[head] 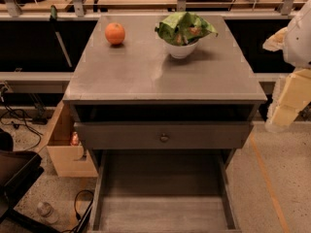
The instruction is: Pick green rice chip bag from white bowl and place on counter
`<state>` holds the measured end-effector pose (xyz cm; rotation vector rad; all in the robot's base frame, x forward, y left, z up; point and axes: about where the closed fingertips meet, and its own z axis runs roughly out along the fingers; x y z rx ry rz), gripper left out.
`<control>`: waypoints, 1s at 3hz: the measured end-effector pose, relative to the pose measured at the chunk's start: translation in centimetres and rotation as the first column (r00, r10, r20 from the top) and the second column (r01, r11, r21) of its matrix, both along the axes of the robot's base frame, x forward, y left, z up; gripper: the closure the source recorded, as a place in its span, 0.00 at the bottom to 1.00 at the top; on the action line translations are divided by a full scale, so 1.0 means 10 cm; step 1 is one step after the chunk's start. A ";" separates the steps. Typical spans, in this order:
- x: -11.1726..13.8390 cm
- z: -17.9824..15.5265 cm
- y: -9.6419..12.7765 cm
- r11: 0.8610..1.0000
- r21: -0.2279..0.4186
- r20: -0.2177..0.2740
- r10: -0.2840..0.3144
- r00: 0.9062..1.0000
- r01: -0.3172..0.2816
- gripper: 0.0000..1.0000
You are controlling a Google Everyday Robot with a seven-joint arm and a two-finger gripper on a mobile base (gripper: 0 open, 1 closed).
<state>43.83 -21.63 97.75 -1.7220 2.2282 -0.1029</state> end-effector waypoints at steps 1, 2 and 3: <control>0.01 0.02 0.00 1.000 -0.001 0.007 0.002 1.000 -0.002 0.00; 0.23 0.16 -0.04 0.997 -0.001 0.044 0.073 0.996 -0.073 0.00; 0.77 0.26 0.00 0.965 -0.051 0.055 0.260 0.964 -0.257 0.00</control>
Offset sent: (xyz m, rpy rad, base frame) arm 0.1017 -0.0197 0.0660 0.0048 -0.1590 0.3321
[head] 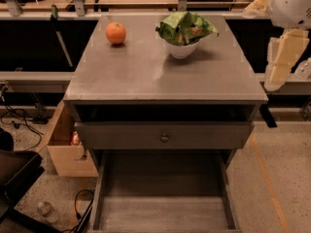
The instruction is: Pick green rice chip bag from white bowl and place on counter
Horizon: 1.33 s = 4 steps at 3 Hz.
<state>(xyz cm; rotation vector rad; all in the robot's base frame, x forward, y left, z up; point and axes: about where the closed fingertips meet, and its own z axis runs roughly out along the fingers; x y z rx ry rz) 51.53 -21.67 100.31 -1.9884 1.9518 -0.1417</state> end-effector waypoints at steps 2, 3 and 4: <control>1.04 0.39 0.53 0.963 -0.081 0.140 0.268 0.953 -0.258 0.00; 1.17 0.60 0.58 0.963 -0.076 0.213 0.269 0.939 -0.258 0.00; 1.28 0.58 0.66 0.958 -0.079 0.237 0.285 0.929 -0.275 0.00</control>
Offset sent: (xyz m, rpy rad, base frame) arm 0.1514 0.0784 0.0868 -0.0743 -0.2375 0.3655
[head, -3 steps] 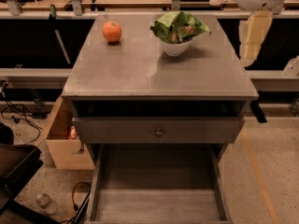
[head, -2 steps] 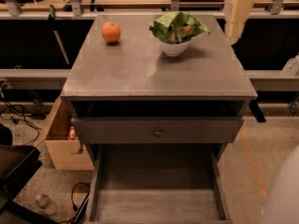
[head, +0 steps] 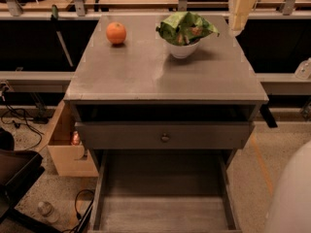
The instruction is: Pick green rice chip bag from white bowl and place on counter
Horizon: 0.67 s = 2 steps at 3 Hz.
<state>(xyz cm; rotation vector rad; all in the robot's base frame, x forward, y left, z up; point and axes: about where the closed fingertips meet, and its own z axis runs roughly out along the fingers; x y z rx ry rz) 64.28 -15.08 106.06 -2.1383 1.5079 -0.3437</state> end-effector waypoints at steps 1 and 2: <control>0.30 -0.10 0.13 0.998 0.004 0.048 0.065 0.997 -0.065 0.00; 0.60 -0.35 0.27 0.987 -0.034 0.051 0.158 0.986 -0.156 0.00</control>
Offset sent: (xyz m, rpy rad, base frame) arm 0.1056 0.0331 -0.0582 -0.0904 -0.0422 0.2900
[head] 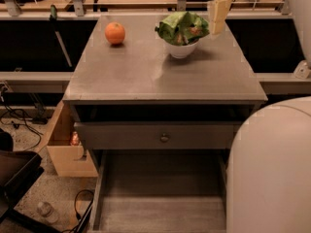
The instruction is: Pick green rice chip bag from white bowl and place on counter
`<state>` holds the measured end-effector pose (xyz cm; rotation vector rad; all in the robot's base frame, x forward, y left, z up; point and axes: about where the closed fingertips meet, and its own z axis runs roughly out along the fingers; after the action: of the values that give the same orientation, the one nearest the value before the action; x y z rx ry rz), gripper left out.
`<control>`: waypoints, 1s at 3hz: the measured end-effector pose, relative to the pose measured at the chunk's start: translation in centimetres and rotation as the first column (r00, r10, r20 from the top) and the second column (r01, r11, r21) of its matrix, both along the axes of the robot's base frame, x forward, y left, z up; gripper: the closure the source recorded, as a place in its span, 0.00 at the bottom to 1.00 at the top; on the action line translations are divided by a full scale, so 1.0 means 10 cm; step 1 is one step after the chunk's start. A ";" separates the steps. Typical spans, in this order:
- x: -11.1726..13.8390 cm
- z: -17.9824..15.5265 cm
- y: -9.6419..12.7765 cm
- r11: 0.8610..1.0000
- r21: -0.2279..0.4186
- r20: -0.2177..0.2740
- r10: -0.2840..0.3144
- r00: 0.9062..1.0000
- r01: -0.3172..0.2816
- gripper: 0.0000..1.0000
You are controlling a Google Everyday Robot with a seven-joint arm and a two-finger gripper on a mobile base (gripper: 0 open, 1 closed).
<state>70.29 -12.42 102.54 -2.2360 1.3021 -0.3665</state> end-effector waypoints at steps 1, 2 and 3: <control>0.22 -0.29 0.05 0.997 -0.031 -0.020 0.063 0.998 -0.064 0.00; 0.44 -0.57 0.17 0.990 -0.064 -0.036 0.124 0.992 -0.126 0.02; 0.56 -0.71 0.27 0.984 -0.078 -0.037 0.157 0.987 -0.160 0.24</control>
Offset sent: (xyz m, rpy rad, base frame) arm 0.0654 0.0113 -0.0629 -0.1056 0.0689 0.1733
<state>75.91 -9.68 95.47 -2.4031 1.1328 -0.3320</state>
